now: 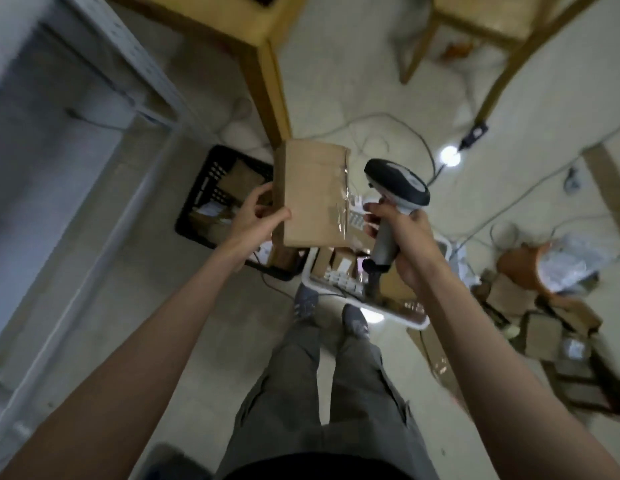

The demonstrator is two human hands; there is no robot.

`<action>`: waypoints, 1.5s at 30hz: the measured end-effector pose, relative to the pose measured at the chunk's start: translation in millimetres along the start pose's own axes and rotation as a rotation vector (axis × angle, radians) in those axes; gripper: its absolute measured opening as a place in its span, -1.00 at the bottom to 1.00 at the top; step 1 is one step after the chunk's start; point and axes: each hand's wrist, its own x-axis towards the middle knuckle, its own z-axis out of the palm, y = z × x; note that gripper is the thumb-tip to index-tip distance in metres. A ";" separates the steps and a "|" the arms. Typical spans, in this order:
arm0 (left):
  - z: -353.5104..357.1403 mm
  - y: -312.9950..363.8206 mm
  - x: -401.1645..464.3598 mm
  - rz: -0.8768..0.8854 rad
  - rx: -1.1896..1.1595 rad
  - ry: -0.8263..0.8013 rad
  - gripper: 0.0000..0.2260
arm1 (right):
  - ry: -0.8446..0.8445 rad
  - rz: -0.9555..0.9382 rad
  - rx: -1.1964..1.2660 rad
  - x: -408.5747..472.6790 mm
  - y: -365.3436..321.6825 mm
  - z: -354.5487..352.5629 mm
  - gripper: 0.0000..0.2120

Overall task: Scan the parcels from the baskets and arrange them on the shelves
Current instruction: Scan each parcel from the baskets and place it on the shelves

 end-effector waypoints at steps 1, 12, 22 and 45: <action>-8.8 4.8 -13.6 0.008 -0.054 0.026 -0.45 | -0.038 -0.018 -0.005 -7.3 -10.1 10.3 -0.75; -31.3 7.4 -172.8 0.113 -0.556 0.303 -0.49 | -0.513 -0.115 -0.190 -77.9 -52.8 71.7 -0.87; -60.1 -7.6 -269.3 0.229 -0.677 0.599 -0.71 | -0.823 -0.182 -0.275 -147.5 -50.8 116.2 -0.86; -89.8 -46.6 -377.8 0.454 -1.015 0.510 -0.40 | -1.016 -0.227 -0.356 -252.5 -16.5 148.0 -0.70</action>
